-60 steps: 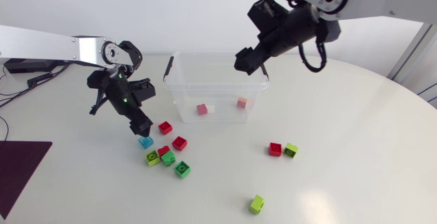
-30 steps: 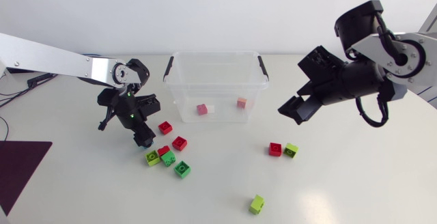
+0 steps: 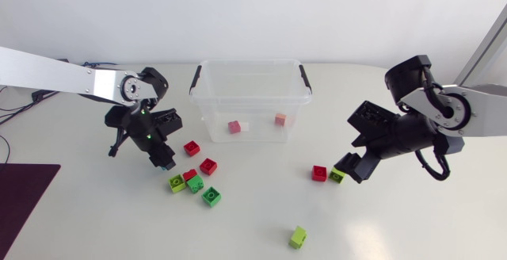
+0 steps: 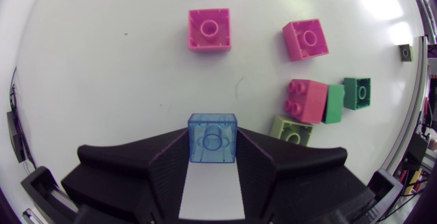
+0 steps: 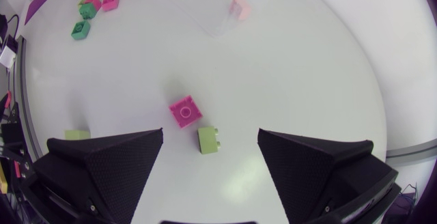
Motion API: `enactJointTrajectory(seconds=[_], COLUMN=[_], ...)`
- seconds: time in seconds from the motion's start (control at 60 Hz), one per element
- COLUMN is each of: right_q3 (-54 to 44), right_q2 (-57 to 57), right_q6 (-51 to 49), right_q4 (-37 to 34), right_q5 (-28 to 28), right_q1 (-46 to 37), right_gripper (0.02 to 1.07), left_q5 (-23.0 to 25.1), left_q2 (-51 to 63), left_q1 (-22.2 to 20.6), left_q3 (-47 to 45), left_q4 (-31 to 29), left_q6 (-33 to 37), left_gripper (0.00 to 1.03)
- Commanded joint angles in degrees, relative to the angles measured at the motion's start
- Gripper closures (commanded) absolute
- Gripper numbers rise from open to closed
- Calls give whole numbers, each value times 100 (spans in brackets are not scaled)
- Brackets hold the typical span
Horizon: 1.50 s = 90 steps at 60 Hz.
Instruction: Pick up the duplo bricks and place them in the container
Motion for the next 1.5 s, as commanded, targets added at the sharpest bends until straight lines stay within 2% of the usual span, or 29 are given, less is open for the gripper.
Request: enactJointTrajectory(seconds=[0.0, 0.083, 0.15, 0.233, 0.283, 0.417, 0.467, 0.533, 0.6, 0.7, 0.8, 0.817, 0.867, 0.967, 1.1, 1.133, 1.15, 1.167, 1.183, 1.217, 1.233, 1.267, 1.3, 1.483], right_q3=[173, 402, 639, 762, 920, 1017, 1035, 1035, 1052, 1008, 947, 929, 859, 674, 569, 569, 569, 578, 595, 639, 648, 727, 806, 1316], right_q2=[476, 880, 1153, 1285, 1496, 1759, 1865, 2023, 2190, 2366, 2401, 2383, 2339, 2120, 1496, 1276, 1188, 1038, 933, 766, 704, 520, 406, -78], right_q6=[-598, -914, -1222, -1345, -1468, -1529, -1529, -1538, -1538, -1529, -1538, -1538, -1538, -1547, -1503, -1459, -1441, -1398, -1371, -1318, -1301, -1222, -1160, -923], right_q4=[-71, -203, -564, -687, -941, -968, -959, -862, -722, -520, -344, -326, -273, -317, -625, -766, -827, -924, -985, -1100, -1135, -1258, -1372, -1847], right_q5=[-59, -68, -68, 20, 152, 336, 380, 477, 521, 530, 538, 538, 530, 574, 600, 591, 600, 591, 591, 582, 574, 556, 530, 459], right_q1=[-176, -256, -247, -141, -71, 70, 105, 140, 149, 184, 193, 193, 193, 193, 272, 324, 351, 404, 439, 509, 535, 615, 676, 992], right_gripper=[7, 7, 7, 7, 7, 12, 12, 16, 17, 29, 51, 58, 70, 73, 73, 73, 73, 73, 73, 73, 73, 73, 73, 73], left_q5=[89, 115, 185, 466, 598, 1003, 1047, 1073, 1108, 1152, 1152, 1170, 1170, 1161, 1161, 1161, 1161, 1161, 1161, 1161, 1161, 1152, 1152, 1143], left_q2=[-725, -1226, -1578, -1850, -1938, -1991, -1991, -1991, -1982, -1815, -1604, -1560, -1446, -1112, -558, -470, -382, -277, -242, -92, -84, 13, 31, -145], left_q1=[-12, -47, -100, -144, -179, -214, -249, -311, -407, -504, -574, -609, -662, -838, -926, -943, -943, -952, -952, -961, -961, -961, -952, -785], left_q3=[-128, -102, -14, 101, 206, 347, 356, 435, 566, 760, 909, 918, 971, 1050, 1454, 1551, 1648, 1762, 1806, 1946, 1964, 2061, 2087, 2096], left_q4=[-32, -32, -32, 21, 179, 794, 1181, 1366, 1532, 1866, 2069, 2130, 2200, 2411, 2271, 2209, 2157, 2086, 2051, 1919, 1910, 1814, 1796, 1427], left_q6=[-130, -244, -402, -605, -824, -1281, -1563, -1730, -1897, -2178, -2362, -2362, -2424, -2503, -2547, -2547, -2547, -2547, -2547, -2547, -2547, -2538, -2538, -2459], left_gripper=[79, 79, 79, 79, 79, 79, 79, 79, 79, 79, 79, 79, 79, 79, 77, 74, 69, 59, 55, 32, 30, 12, 5, 5])
